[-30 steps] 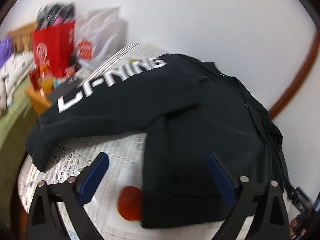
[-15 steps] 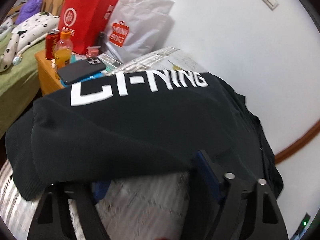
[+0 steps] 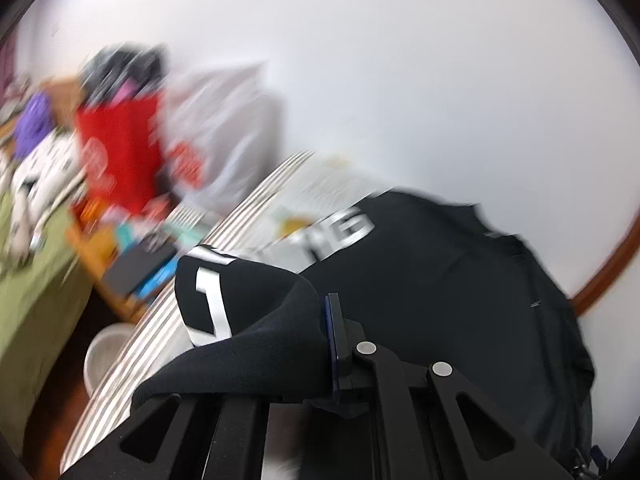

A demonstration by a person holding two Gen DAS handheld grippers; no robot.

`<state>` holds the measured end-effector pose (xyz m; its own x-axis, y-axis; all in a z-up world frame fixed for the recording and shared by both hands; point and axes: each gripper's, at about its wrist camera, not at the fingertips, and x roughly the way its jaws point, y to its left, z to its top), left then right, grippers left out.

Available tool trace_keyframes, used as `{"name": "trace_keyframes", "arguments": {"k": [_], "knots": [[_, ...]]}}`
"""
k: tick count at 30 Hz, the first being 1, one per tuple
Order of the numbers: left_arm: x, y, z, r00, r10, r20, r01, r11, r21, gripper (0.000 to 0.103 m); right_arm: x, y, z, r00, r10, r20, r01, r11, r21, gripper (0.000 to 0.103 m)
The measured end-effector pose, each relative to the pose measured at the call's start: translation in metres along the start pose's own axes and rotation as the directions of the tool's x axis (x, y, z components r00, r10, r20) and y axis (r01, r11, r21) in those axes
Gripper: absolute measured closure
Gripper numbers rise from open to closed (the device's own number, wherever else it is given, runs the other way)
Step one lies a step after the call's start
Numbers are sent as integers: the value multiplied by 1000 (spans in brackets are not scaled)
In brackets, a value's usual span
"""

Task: Fold small clothes
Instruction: 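Grasp the printed sleeve cuff with the left gripper and lift it, then carry the printed sleeve across the sweatshirt body with the left gripper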

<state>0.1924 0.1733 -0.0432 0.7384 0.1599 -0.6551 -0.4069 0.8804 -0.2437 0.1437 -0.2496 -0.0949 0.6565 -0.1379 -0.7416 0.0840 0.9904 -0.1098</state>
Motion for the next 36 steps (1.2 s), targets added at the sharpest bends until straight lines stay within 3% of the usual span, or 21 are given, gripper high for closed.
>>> {"name": "trace_keyframes", "arguments": {"k": [4,8,12,17,23,25,27,29,31,33,36], "knots": [[2,-74,32,996,-71,47,64,988,140,96,-4,-22,12,999,6,38,-6,1000,1,1],[22,-165,46,987,-154,38,138,951,276,96,-2,-43,17,999,14,45,-15,1000,22,0],[51,-237,34,976,-218,-11,207,911,358,96,1,-55,15,999,3,41,-4,1000,16,0],[97,-292,2,970,-220,-107,245,878,412,96,10,-67,4,999,33,23,-34,999,17,0],[122,-308,-23,955,-221,-197,283,877,389,94,20,-78,-5,1000,-5,-5,5,1000,22,1],[118,-312,-29,946,-236,-223,309,864,398,80,21,-80,-4,1000,-17,-8,17,1000,24,1],[106,-314,-34,927,-282,-247,363,844,396,53,21,-79,-1,1000,-18,-5,18,999,26,1],[87,-311,-37,906,-344,-248,418,820,390,42,16,-74,5,1000,-23,10,23,1000,18,1],[70,-307,-37,889,-386,-245,455,800,392,42,9,-68,12,999,-23,29,23,1000,8,0],[52,-298,-34,862,-432,-266,505,777,375,41,2,-61,21,999,-3,47,3,1000,2,0],[37,-275,-23,849,-458,-265,527,774,351,39,-10,-40,38,996,16,85,-14,999,-28,1]]}}
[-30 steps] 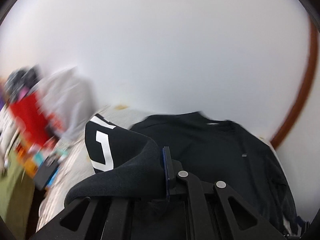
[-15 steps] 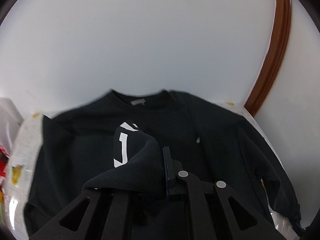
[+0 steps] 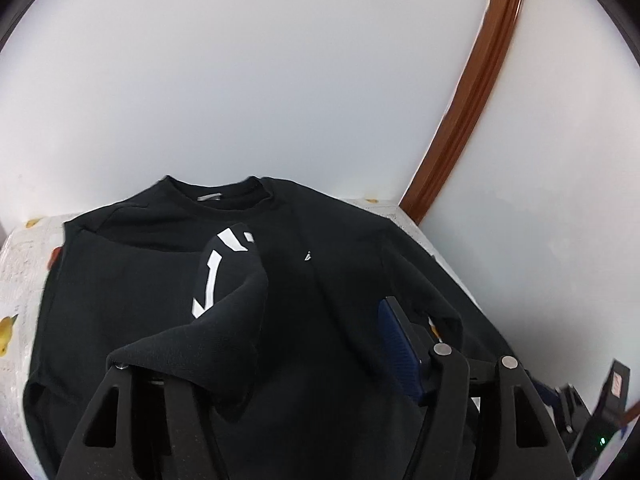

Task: Fold small clothes
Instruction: 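Carry the printed sleeve across the sweatshirt body with the left gripper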

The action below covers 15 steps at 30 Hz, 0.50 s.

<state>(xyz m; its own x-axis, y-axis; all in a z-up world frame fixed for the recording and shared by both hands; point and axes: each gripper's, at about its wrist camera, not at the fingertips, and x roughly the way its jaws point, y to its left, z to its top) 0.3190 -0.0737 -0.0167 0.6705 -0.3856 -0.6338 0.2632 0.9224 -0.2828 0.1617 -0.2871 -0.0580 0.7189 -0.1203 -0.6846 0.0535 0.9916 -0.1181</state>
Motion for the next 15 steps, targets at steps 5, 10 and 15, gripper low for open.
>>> {"name": "trace_keyframes", "arguments": {"k": [5,10,15], "knots": [[-32,54,-11,996,85,19,-84,995,-45,36,-1,43,28,997,75,24,-74,996,-40,1],[-46,110,-30,996,84,-17,-85,988,-129,33,12,100,52,991,130,13,-128,985,-120,4],[-46,112,-46,999,23,-46,-27,996,-83,30,16,131,59,988,156,3,-154,977,-145,4]]}}
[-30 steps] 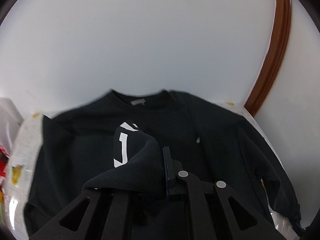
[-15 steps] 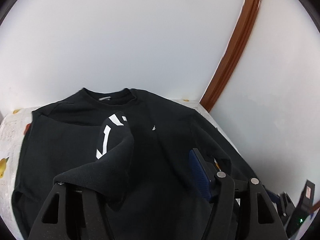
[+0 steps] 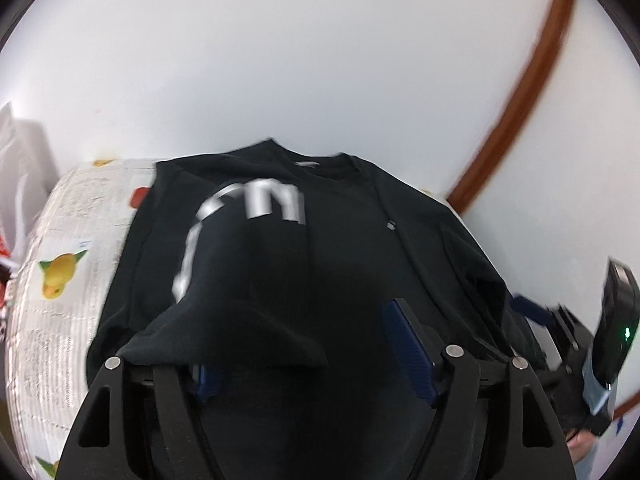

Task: Fold small clothes
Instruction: 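Carry the printed sleeve across the sweatshirt body with the left gripper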

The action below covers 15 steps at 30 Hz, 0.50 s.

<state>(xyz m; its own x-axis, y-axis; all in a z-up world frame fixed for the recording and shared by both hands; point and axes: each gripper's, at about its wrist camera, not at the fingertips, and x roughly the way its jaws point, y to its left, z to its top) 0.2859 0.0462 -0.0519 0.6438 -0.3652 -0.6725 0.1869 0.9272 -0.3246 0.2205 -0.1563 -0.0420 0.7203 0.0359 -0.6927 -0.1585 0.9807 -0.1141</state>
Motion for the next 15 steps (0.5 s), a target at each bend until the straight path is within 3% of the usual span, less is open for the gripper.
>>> {"name": "trace_keyframes", "arguments": {"k": [5,8,11,15], "knots": [[-9,-14,-9,997,-74,16,73,997,31,28,-12,0,-7,1000,0,-10,0,1000,16,4],[-27,-3,-16,997,-63,45,62,998,26,26,-14,1,-7,1000,-9,-10,9,1000,7,4],[-52,10,-23,994,-52,96,49,998,36,17,-10,6,-3,1000,-16,-24,16,1000,-5,4],[-81,27,-35,991,-21,129,17,999,32,15,-8,14,2,999,2,-36,-2,1000,5,4]]}}
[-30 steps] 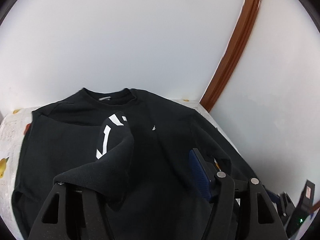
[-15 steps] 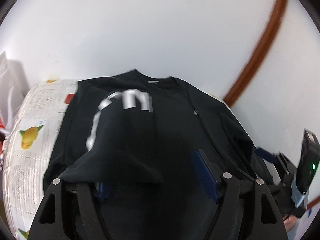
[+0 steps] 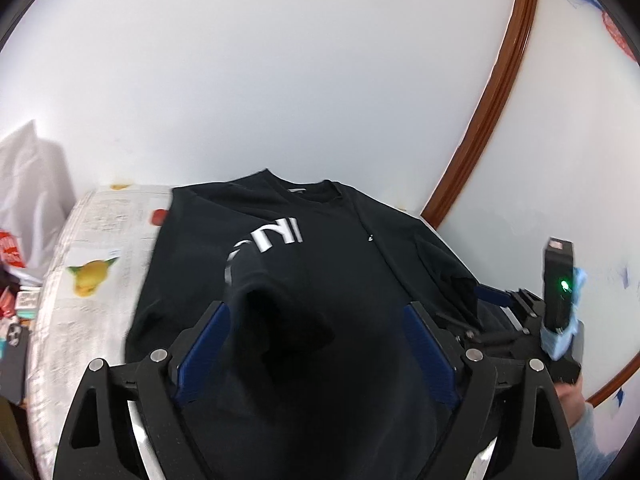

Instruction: Fold small clothes

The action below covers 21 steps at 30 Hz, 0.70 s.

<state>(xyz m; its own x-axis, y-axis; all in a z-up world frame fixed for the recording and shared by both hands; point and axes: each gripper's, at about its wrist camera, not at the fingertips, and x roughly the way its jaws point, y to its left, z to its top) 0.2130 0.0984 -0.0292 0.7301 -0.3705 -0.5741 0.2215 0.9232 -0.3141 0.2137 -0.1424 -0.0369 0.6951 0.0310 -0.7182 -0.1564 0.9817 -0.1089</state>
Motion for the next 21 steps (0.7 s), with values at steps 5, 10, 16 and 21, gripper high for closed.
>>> {"name": "trace_keyframes", "arguments": {"k": [5,10,16,21], "knots": [[-22,30,-25,988,154,-32,-155,987,-32,15,-2,32,3,998,55,8,-55,997,-46,4],[-16,56,-71,944,296,-144,-302,953,-24,15,15,80,13,993,117,3,-116,983,-146,9],[14,75,-110,932,270,-241,-296,952,-80,15,56,137,38,990,139,-16,-138,954,-268,16],[38,70,-118,913,309,-268,-333,942,-50,16,87,150,63,974,226,-13,-224,949,-222,99]]}}
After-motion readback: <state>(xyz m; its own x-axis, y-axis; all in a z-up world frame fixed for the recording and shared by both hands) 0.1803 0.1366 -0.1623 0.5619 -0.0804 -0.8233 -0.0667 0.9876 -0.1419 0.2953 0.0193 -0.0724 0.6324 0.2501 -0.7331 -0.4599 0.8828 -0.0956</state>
